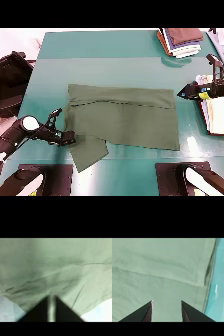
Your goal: Fold the shirts.
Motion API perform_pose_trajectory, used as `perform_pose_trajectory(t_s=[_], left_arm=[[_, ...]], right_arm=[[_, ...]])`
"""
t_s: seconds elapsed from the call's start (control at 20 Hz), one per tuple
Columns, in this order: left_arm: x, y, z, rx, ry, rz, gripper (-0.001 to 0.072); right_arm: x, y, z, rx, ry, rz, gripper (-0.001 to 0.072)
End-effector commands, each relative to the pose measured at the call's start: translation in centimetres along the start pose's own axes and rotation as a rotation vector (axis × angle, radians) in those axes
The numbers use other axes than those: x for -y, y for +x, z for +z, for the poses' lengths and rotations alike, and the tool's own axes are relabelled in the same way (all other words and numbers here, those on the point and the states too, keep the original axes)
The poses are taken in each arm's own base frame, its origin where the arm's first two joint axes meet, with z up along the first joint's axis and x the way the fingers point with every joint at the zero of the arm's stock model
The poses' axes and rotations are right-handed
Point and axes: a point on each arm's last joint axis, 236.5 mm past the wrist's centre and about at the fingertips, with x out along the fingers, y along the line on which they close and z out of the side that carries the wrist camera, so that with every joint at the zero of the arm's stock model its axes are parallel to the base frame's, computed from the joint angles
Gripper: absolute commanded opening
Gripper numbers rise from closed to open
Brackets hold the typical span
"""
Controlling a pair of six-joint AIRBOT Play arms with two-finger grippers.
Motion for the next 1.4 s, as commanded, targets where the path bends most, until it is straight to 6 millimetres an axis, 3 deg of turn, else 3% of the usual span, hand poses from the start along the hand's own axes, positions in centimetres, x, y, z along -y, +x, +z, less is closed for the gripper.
perform_pose_trajectory(t_s=[0.0, 0.15, 0.2, 0.25, 0.3, 0.35, 0.55, 0.7, 0.9, 1.05, 1.1, 1.15, 1.2, 1.35], left_arm=[[0.8, 0.3, -0.5, -0.012, 0.006, -0.023, 0.0022], [1.2, -0.4, -1.2, -0.052, 0.052, -0.022, 0.0026], [1.0, -0.9, -1.0, -0.055, 0.077, 0.005, 0.0229], [0.2, -1.6, -0.8, -0.056, 0.107, 0.052, 0.0576], [-0.6, -2.1, -0.7, -0.060, 0.118, 0.100, 0.0660], [-1.4, -2.3, -0.9, -0.075, 0.114, 0.133, 0.0662], [-1.9, -2.3, -1.3, -0.090, 0.101, 0.152, 0.0661], [-2.1, -0.9, -1.5, -0.076, 0.056, 0.128, 0.0661], [0.3, 0.9, -1.0, -0.021, -0.031, -0.017, 0.0661], [0.5, 1.0, 0.1, 0.024, -0.037, -0.026, 0.0656], [0.6, 0.8, 0.2, 0.026, -0.032, -0.027, 0.0419], [0.9, 0.5, 0.4, 0.030, -0.026, -0.031, 0.0135], [1.2, 0.1, 0.7, 0.037, -0.012, -0.035, 0.0027], [2.6, -1.4, 2.1, 0.074, 0.045, -0.051, 0.0022]], right_arm=[[1.8, -1.2, -2.0, -0.048, 0.028, -0.020, 0.0408], [5.1, -1.2, -5.1, -0.065, 0.155, -0.051, 0.0408], [5.9, -1.1, -6.0, -0.066, 0.188, -0.060, 0.0408], [6.4, -0.9, -6.7, -0.064, 0.211, -0.066, 0.0408], [6.6, -0.7, -7.2, -0.061, 0.221, -0.069, 0.0408], [6.5, -0.5, -7.4, -0.060, 0.220, -0.069, 0.0408], [5.0, -0.3, -6.4, -0.059, 0.158, -0.054, 0.0408], [3.6, 0.1, -5.1, -0.073, 0.107, -0.033, 0.0408], [2.0, 0.9, -4.2, -0.100, 0.064, -0.010, 0.0408], [2.0, 1.3, -4.9, -0.135, 0.058, -0.009, 0.0408], [2.7, 1.3, -5.7, -0.157, 0.068, -0.029, 0.0408], [3.7, 1.3, -6.9, -0.182, 0.087, -0.050, 0.0408], [4.9, 1.4, -8.8, -0.222, 0.115, -0.076, 0.0408], [8.2, 1.6, -15.8, -0.389, 0.227, -0.132, 0.0411]])
